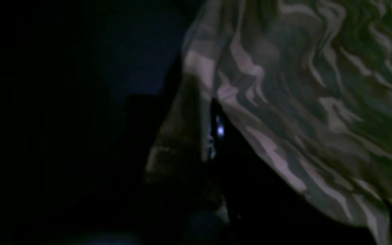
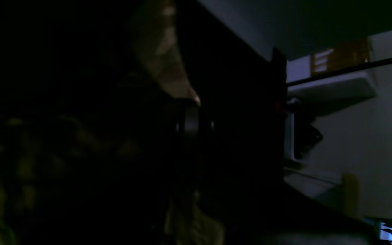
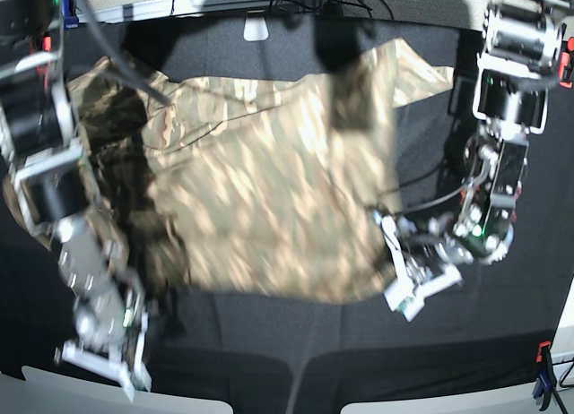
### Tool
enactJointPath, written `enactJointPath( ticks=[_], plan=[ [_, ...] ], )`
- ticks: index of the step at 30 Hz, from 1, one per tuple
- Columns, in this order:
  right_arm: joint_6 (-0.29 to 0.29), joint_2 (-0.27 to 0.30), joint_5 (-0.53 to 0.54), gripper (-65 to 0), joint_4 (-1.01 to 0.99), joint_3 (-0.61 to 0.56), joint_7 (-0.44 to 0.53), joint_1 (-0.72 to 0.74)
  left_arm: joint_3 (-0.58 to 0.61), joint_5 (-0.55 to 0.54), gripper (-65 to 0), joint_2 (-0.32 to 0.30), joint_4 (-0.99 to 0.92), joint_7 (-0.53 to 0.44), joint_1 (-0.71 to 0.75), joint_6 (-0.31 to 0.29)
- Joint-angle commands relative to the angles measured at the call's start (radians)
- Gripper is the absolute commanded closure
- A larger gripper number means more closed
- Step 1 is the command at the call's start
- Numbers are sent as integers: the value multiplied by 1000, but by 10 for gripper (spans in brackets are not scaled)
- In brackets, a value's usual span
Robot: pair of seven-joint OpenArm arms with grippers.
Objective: Layout the t-shirt on the table in an organized manner, then fold the t-shirt properly
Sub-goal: 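Lift the shirt with both grippers and shake it out flat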
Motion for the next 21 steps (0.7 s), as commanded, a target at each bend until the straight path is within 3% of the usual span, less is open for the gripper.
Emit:
enactJointPath(
  ticks=[1,10,21],
  plan=[
    [-13,8,-10,0,16,10,12,58,-6,16,0,-3,15,-43,-47,6],
    [-14,8,-8,0,10,10,18,132,-6,182,0,-3,-2,-156,-141,13],
    [-13,-8,66,0,-84,11,100,148,-5,196,0,-3,-339,-225,-306,13]
  ],
)
